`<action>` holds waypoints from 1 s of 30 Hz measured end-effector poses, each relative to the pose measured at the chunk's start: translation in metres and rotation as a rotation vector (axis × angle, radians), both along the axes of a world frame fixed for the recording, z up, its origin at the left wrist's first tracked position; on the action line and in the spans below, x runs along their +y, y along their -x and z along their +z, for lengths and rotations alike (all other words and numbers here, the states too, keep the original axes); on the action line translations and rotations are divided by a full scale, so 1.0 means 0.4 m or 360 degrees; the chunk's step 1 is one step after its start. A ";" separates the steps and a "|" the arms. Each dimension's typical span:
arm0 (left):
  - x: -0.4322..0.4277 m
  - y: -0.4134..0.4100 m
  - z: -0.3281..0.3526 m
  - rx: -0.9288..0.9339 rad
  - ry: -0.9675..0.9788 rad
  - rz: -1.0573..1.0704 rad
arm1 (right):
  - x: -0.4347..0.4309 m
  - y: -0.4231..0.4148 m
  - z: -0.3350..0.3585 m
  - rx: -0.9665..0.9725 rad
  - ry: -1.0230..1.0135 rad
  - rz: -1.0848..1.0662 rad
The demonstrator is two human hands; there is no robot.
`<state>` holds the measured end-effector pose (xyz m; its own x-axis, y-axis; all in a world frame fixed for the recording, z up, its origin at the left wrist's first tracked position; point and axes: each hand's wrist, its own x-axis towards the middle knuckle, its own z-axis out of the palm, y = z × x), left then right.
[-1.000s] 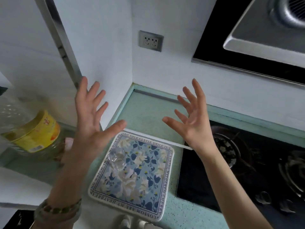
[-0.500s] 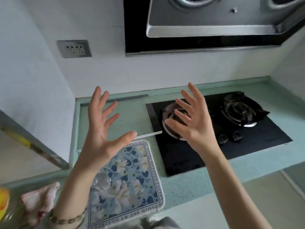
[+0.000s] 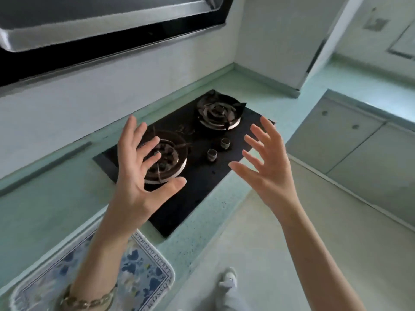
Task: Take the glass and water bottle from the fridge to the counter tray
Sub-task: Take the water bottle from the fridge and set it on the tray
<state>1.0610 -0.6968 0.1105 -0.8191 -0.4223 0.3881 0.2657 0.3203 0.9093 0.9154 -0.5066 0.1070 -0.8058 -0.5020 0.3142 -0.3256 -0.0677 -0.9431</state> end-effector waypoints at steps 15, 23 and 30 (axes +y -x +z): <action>0.359 0.603 0.000 0.0097 -0.0020 -0.0599 | 0.476 0.375 -0.005 0.0030 0.0039 -0.0651; 0.615 0.852 0.007 0.0153 -0.0046 -0.0908 | 0.750 0.484 0.004 0.0069 0.0023 -0.1054; 0.815 1.037 -0.002 0.0142 -0.0036 -0.1304 | 0.923 0.515 -0.011 0.0063 0.0030 -0.1487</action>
<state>0.6462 -0.3706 0.1099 -0.8375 0.2873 0.4648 0.4786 -0.0246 0.8777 0.7095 -0.1374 0.1024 -0.8686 0.3494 0.3514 -0.2874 0.2224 -0.9316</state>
